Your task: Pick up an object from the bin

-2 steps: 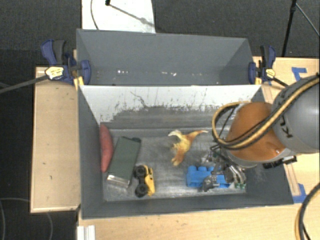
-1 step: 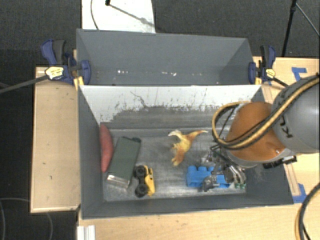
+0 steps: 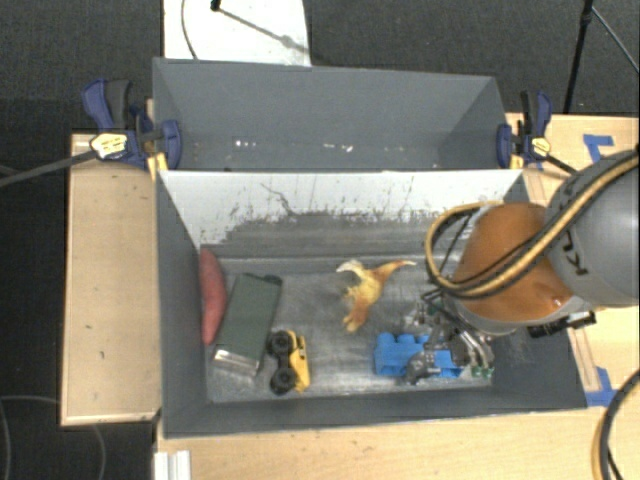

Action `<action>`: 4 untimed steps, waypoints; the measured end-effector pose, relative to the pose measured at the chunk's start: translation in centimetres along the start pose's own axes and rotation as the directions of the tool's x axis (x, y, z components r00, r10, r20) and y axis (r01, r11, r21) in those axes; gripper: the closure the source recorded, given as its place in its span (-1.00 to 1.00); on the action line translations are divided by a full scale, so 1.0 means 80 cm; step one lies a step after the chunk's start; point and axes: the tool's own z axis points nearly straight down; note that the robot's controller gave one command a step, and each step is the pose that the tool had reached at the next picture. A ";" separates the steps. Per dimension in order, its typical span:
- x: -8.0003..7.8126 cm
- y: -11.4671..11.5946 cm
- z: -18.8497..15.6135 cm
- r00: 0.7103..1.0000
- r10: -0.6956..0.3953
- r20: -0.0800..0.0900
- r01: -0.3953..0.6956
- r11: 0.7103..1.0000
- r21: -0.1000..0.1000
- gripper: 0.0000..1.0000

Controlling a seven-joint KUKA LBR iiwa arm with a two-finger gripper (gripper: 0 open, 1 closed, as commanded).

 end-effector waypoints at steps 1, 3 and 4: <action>0.003 -0.001 -0.018 1.000 0.001 -0.008 -0.001 1.000 0.002 1.00; 0.001 -0.001 -0.053 1.000 0.001 -0.004 -0.001 1.000 0.003 1.00; 0.003 -0.001 -0.067 1.000 0.001 -0.012 -0.001 1.000 0.003 1.00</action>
Offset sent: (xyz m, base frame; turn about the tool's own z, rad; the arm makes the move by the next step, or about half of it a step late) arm -0.0004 0.0000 0.0676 0.0000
